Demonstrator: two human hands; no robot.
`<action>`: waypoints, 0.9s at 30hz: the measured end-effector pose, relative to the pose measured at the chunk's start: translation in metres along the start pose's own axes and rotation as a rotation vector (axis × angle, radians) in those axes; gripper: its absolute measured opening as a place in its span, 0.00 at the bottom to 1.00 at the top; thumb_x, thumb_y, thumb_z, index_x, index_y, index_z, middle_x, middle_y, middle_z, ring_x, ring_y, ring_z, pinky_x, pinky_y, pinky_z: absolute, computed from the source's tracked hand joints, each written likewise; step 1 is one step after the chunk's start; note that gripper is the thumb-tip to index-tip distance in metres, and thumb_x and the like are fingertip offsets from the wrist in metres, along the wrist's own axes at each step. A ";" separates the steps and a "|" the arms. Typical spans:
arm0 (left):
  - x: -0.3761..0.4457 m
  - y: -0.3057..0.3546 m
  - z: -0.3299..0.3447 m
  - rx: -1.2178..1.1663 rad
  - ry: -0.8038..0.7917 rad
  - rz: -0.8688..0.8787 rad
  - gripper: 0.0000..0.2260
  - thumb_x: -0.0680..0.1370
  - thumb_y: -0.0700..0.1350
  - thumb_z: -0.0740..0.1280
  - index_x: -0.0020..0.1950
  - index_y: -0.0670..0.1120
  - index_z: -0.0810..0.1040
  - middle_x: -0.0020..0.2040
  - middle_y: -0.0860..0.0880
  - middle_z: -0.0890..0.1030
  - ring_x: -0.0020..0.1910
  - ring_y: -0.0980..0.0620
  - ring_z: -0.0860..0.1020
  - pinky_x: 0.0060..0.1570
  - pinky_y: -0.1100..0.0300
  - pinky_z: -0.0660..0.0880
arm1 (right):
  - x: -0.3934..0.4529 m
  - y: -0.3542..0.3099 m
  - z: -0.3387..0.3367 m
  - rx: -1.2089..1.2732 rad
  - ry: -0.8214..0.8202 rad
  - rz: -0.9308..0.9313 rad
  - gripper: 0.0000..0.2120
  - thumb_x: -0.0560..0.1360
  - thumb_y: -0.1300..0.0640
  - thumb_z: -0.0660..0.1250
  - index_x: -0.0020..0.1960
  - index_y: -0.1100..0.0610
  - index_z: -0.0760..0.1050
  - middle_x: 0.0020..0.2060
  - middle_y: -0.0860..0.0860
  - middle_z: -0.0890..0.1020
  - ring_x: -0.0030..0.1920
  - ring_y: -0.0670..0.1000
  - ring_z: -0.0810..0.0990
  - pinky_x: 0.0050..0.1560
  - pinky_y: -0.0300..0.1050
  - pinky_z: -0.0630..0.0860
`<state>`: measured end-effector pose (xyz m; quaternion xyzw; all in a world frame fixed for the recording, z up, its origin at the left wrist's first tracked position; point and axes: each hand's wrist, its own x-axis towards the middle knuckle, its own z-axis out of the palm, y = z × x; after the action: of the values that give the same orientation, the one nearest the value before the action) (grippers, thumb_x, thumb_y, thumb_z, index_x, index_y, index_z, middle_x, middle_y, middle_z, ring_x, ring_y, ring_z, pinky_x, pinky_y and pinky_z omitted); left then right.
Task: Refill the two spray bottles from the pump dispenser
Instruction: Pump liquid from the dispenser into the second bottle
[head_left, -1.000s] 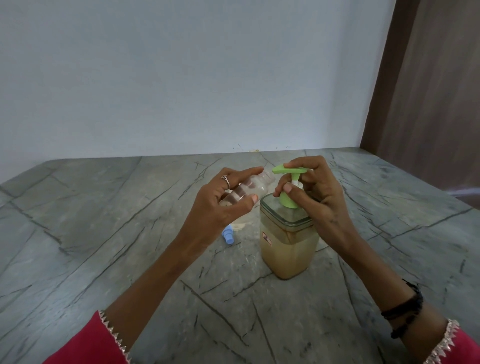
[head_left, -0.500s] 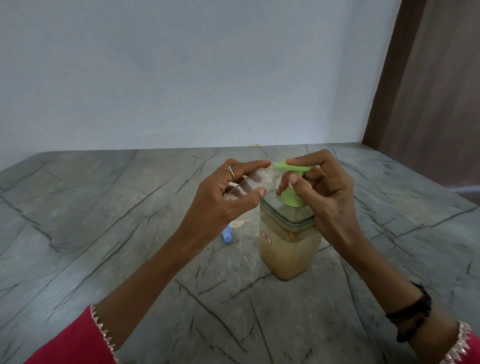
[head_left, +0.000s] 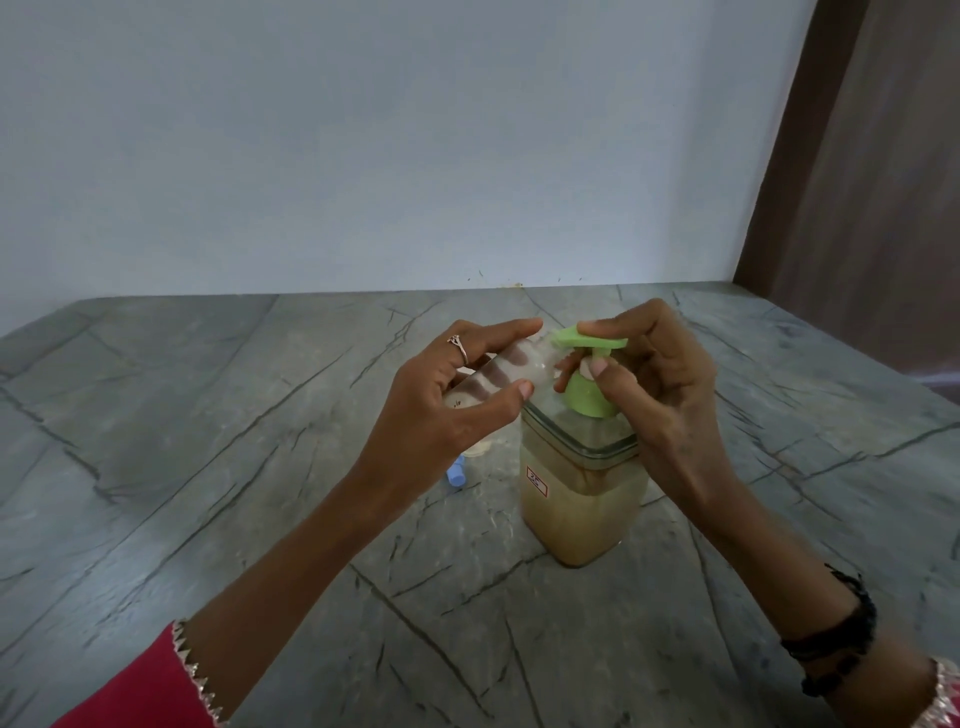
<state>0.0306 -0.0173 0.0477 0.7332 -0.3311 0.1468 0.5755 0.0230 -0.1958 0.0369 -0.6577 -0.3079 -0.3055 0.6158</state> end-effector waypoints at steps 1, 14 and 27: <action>0.000 0.000 0.000 -0.011 0.010 -0.012 0.18 0.69 0.50 0.66 0.59 0.55 0.77 0.49 0.53 0.80 0.47 0.56 0.78 0.45 0.68 0.75 | 0.000 0.000 0.000 -0.033 -0.005 -0.015 0.07 0.73 0.58 0.63 0.51 0.52 0.73 0.45 0.48 0.82 0.43 0.52 0.83 0.41 0.42 0.79; 0.000 0.004 0.003 -0.007 0.044 -0.037 0.16 0.68 0.53 0.66 0.55 0.56 0.77 0.52 0.54 0.82 0.50 0.52 0.80 0.49 0.54 0.79 | 0.002 0.004 -0.004 -0.278 0.036 -0.204 0.09 0.74 0.60 0.66 0.54 0.54 0.74 0.51 0.48 0.78 0.46 0.50 0.82 0.42 0.45 0.80; -0.003 0.002 0.004 0.013 0.031 -0.022 0.17 0.69 0.52 0.65 0.57 0.54 0.77 0.53 0.52 0.82 0.51 0.54 0.80 0.48 0.62 0.78 | 0.003 0.007 -0.002 -0.246 0.058 -0.200 0.08 0.72 0.62 0.66 0.50 0.53 0.76 0.47 0.47 0.79 0.45 0.52 0.82 0.43 0.44 0.79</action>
<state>0.0261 -0.0206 0.0465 0.7382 -0.3132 0.1538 0.5773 0.0298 -0.1981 0.0351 -0.6853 -0.3142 -0.4196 0.5056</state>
